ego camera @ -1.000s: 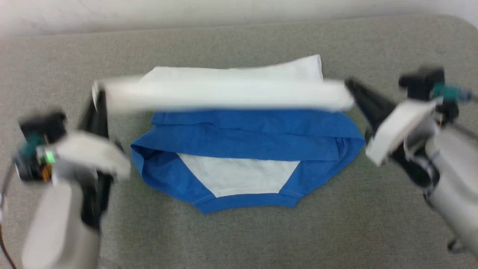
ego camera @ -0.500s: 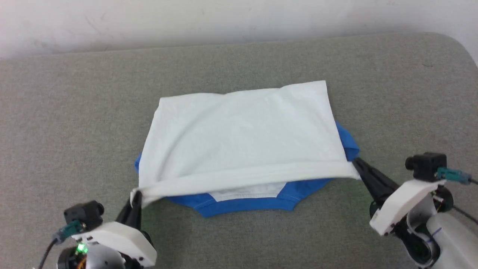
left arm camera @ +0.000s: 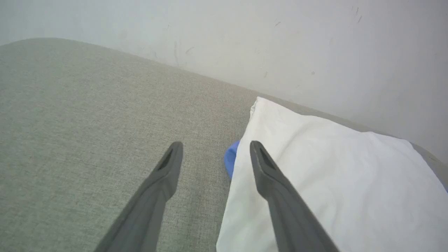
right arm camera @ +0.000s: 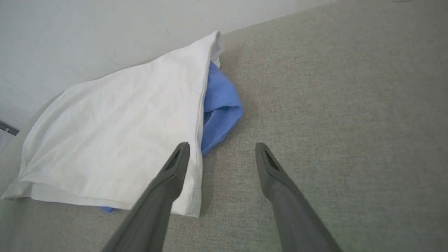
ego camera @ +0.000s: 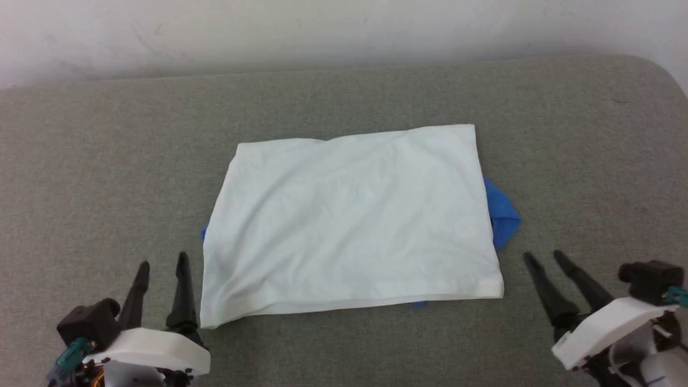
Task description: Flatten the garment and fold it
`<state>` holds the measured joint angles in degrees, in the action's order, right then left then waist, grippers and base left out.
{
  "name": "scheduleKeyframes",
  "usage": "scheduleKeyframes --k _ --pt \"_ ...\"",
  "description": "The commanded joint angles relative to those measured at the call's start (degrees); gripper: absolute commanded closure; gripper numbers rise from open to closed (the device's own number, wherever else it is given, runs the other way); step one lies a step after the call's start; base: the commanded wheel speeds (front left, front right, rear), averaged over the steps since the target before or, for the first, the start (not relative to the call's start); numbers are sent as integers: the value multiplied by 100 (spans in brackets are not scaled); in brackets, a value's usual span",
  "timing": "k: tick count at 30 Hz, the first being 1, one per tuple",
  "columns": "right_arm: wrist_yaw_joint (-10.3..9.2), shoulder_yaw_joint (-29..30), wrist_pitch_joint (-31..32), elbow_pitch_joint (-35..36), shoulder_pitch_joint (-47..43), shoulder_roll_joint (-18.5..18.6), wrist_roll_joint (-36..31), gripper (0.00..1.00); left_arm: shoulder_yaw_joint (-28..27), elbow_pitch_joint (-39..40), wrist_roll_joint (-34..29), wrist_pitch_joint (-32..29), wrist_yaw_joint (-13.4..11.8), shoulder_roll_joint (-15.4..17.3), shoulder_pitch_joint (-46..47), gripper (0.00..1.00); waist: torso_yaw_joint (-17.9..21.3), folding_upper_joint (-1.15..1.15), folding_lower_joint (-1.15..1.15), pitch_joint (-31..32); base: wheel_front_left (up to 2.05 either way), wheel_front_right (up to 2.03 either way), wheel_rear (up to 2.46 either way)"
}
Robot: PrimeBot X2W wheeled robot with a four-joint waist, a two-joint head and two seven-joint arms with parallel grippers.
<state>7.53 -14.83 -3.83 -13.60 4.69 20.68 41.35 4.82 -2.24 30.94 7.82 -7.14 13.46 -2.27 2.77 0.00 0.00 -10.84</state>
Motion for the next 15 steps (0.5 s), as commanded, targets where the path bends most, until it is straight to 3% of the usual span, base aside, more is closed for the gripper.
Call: scheduleKeyframes --k 1,8,15 --pt "-4 188 77 153 -86 -34 -83 0 -33 69 -96 167 -18 -2 43 0 -33 0 0 25 0 0 0" --pt "-4 1312 986 581 -98 -193 -407 0 65 375 -751 667 11 4 288 0 -231 0 0 152 0 0 0" --pt "-4 1372 2188 135 605 -212 -549 0 250 642 -1362 715 39 -185 380 0 -523 0 0 122 0 0 0"
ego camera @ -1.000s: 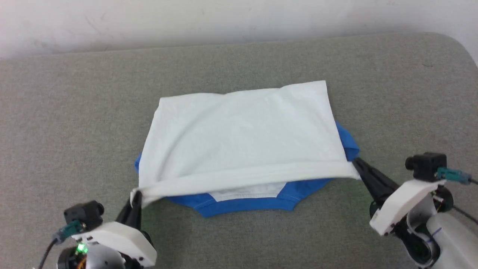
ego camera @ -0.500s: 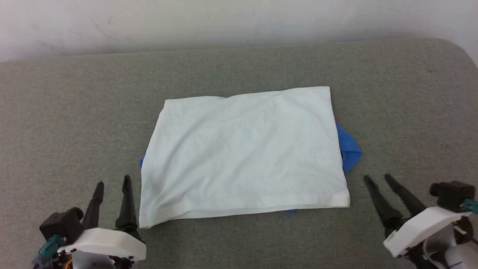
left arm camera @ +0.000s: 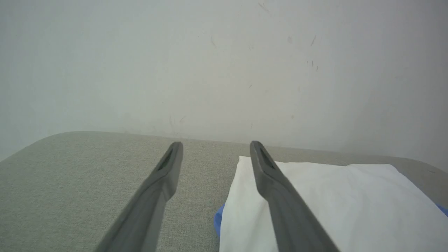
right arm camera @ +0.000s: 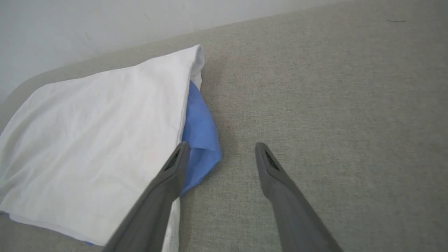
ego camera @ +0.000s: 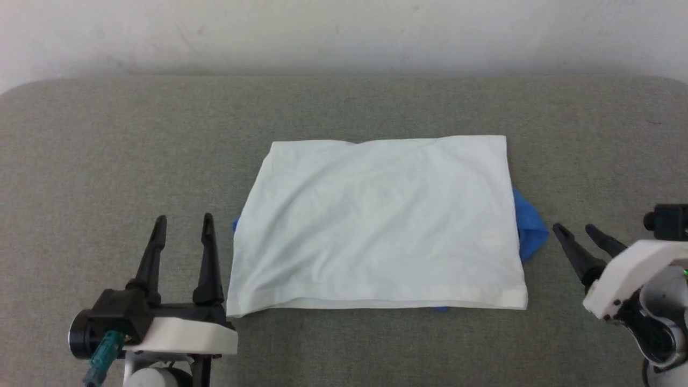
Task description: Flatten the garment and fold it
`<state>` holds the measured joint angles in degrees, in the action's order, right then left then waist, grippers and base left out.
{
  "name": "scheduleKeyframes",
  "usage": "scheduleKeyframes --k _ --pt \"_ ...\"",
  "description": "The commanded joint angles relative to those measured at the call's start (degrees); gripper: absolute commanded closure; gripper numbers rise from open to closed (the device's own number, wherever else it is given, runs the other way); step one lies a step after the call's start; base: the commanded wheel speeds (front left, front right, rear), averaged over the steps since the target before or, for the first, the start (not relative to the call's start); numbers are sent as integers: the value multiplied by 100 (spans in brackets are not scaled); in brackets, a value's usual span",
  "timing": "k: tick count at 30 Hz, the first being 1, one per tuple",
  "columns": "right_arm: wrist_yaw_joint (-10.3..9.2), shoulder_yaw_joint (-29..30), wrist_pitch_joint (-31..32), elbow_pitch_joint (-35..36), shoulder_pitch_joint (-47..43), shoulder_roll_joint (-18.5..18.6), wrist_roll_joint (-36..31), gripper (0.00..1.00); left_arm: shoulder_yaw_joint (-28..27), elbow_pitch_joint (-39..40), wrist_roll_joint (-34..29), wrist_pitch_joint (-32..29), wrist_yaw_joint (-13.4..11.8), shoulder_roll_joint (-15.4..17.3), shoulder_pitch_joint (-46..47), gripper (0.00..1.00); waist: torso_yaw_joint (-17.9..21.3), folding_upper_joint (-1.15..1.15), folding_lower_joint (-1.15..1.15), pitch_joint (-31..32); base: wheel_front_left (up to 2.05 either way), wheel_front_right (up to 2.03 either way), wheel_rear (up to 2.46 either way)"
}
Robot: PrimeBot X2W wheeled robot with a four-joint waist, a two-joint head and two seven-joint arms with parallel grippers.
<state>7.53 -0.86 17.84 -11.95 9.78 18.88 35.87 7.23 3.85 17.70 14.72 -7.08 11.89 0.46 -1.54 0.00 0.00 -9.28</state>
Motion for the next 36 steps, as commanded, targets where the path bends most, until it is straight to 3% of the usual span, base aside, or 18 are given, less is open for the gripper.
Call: scheduleKeyframes --k 1,10,17,18,19,20,21,28,36 --pt "-4 -92 157 -137 233 -34 -1 0 31 66 -90 25 56 -71 121 0 -136 0 0 -64 0 0 0" --pt "-4 -710 900 -1502 1522 -111 116 0 230 139 -408 27 312 -380 334 0 -470 0 0 -359 0 0 0" --pt "-4 -1303 1780 -2536 1763 -278 399 0 195 61 -513 28 432 -545 373 0 -544 0 0 -400 0 0 0" --pt "-4 -1388 1946 -2609 1746 -322 489 18 181 50 -527 28 447 -560 365 0 -538 0 0 -395 0 0 0" --pt "-4 -1473 2089 -2654 1731 -349 559 60 168 39 -539 28 461 -573 357 0 -529 0 0 -388 0 0 0" --pt "-4 -1550 2174 -2655 1725 -363 622 76 155 27 -551 28 473 -586 352 0 -519 0 0 -381 0 0 0" --pt "-4 -1607 2167 -2610 1732 -368 679 100 141 15 -563 28 486 -597 349 0 -507 0 0 -374 0 0 0" --pt "-4 -1851 1372 -2003 1813 -106 862 100 32 -57 -657 28 575 -618 305 0 -387 0 0 -208 0 0 0" --pt "-4 -1701 867 -1549 1416 620 926 100 -111 -60 -698 28 609 -627 143 0 -189 0 0 26 0 0 0"
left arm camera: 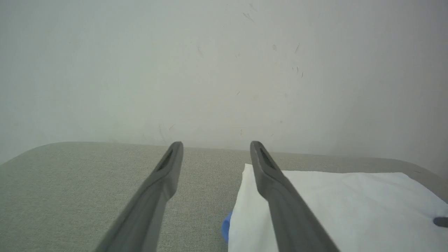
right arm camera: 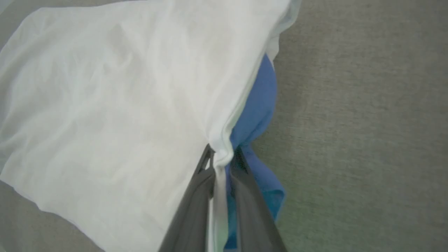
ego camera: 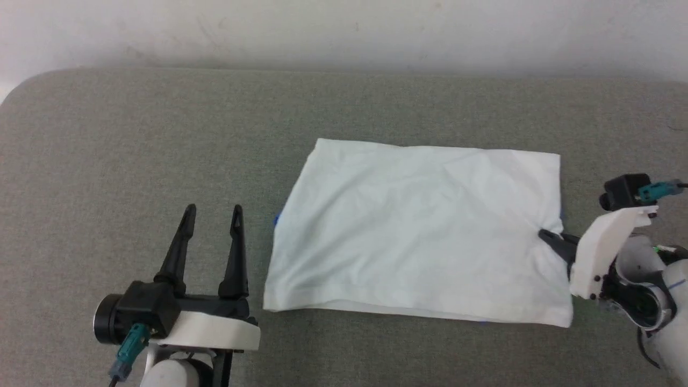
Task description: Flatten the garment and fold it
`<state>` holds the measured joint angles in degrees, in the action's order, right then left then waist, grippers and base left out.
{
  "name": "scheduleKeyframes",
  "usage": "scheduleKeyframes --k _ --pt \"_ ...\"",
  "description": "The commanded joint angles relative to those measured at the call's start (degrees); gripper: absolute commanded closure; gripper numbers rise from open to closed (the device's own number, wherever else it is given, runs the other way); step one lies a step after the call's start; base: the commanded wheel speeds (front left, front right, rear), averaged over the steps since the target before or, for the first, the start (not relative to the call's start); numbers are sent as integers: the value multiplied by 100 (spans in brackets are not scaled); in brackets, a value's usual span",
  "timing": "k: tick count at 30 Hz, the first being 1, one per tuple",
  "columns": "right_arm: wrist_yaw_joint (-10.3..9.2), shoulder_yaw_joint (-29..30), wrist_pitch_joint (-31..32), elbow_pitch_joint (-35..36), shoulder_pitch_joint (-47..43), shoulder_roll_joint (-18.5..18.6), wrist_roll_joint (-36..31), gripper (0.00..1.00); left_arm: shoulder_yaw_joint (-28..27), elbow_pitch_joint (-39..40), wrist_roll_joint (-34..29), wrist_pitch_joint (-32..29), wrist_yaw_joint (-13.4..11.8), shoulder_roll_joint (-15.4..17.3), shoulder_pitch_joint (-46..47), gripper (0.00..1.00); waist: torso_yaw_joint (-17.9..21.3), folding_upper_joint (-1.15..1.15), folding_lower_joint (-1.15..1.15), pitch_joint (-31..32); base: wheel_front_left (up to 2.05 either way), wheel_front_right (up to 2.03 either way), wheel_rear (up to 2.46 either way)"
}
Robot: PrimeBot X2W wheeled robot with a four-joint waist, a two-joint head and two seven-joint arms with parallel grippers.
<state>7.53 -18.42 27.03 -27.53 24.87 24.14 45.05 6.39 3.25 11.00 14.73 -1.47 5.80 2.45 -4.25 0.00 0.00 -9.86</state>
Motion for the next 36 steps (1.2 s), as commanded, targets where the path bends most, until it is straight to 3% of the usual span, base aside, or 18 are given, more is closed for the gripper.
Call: scheduleKeyframes --k 1,8,13,22,28,31,32,33,34,36 --pt "-4 117 -111 14 -138 187 -1 100 -36 1 -32 27 52 -19 -77 0 101 0 0 97 0 0 0" --pt "-4 473 -342 -101 -272 632 -233 100 -49 -43 -59 27 104 -40 -120 0 161 0 0 167 0 0 0" --pt "-4 540 -268 88 -98 489 -265 100 -66 -85 -90 27 132 -48 -122 0 167 0 0 217 0 0 0" --pt "-4 -147 287 925 365 -614 -16 100 -80 -104 -120 27 168 -64 -95 0 98 0 0 225 0 0 0" --pt "-4 -487 51 570 697 -1629 343 100 39 -154 -134 27 239 -107 70 0 -81 0 0 88 0 0 0" --pt "-4 -646 -205 181 853 -1888 392 100 106 -203 -140 27 272 -134 177 0 -198 0 0 7 0 0 0" --pt "-4 -693 -318 35 905 -1943 396 93 120 -218 -137 27 277 -144 209 0 -231 0 0 -14 0 0 0" --pt "-4 -751 -433 -106 953 -1983 384 55 134 -231 -135 27 283 -154 237 0 -264 0 0 -36 0 0 0" --pt "-4 -821 -525 -251 996 -2011 356 0 144 -243 -133 27 287 -162 260 0 -292 0 0 -56 0 0 0" --pt "-4 -968 -765 -423 1100 -2042 280 0 151 -264 -128 27 291 -178 292 0 -328 0 0 -90 0 0 0"
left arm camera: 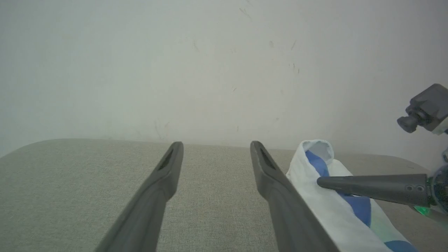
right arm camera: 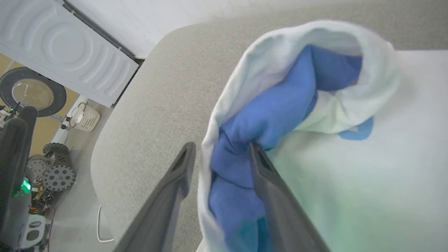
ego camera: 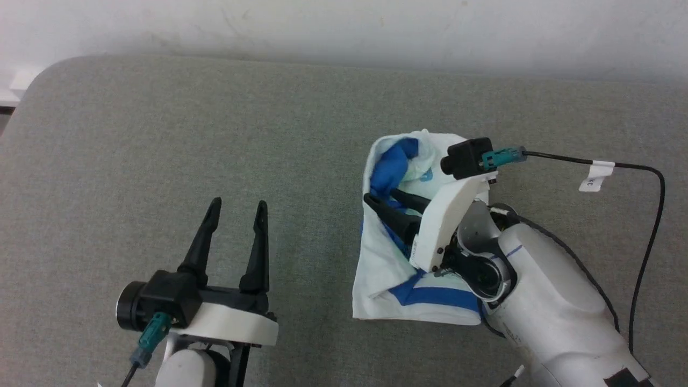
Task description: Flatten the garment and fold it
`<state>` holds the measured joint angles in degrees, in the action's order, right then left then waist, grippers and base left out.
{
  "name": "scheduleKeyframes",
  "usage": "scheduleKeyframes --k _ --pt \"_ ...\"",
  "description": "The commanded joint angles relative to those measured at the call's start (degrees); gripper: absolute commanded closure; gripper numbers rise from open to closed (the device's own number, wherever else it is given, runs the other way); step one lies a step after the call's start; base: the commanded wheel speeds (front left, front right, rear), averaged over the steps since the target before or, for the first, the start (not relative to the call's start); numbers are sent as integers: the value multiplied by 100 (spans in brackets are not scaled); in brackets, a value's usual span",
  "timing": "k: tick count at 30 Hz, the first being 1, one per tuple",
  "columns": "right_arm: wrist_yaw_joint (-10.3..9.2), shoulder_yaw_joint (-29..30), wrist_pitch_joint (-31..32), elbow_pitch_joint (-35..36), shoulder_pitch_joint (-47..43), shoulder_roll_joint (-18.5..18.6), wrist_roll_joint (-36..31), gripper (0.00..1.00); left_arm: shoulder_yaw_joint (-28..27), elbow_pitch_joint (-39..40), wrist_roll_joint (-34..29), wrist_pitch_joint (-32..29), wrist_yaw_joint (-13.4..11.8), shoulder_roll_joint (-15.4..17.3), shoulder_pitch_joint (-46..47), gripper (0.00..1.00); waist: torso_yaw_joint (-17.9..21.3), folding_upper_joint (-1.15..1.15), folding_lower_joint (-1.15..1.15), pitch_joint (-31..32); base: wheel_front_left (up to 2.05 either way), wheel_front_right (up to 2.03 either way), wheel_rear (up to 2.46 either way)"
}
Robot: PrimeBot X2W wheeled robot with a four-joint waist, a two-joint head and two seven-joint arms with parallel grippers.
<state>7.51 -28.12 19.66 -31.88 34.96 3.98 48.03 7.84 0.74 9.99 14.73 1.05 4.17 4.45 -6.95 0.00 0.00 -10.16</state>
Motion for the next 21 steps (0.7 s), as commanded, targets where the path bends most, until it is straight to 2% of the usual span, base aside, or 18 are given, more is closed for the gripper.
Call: scheduleKeyframes --k 1,5,10,15,21 --pt "-2 -65 -153 -33 133 -36 -30 0 -3 -24 -24 27 33 -21 98 0 -65 0 0 -70 0 0 0" --pt "-2 -422 -747 111 321 97 -288 0 -77 -35 -35 27 7 -34 65 0 1 0 0 -76 0 0 0" --pt "-2 -596 -1944 663 341 648 -1198 0 -188 -31 -73 27 -36 -40 -17 0 212 0 0 -8 0 0 0" --pt "-2 131 -2871 1170 -189 1020 -2276 0 -282 -24 -97 27 -48 -33 -41 0 470 0 0 86 0 0 0" --pt "-2 1497 -3031 2159 -1258 1155 -2989 0 -414 -40 -99 27 -59 -7 -93 0 738 0 0 178 0 0 0"
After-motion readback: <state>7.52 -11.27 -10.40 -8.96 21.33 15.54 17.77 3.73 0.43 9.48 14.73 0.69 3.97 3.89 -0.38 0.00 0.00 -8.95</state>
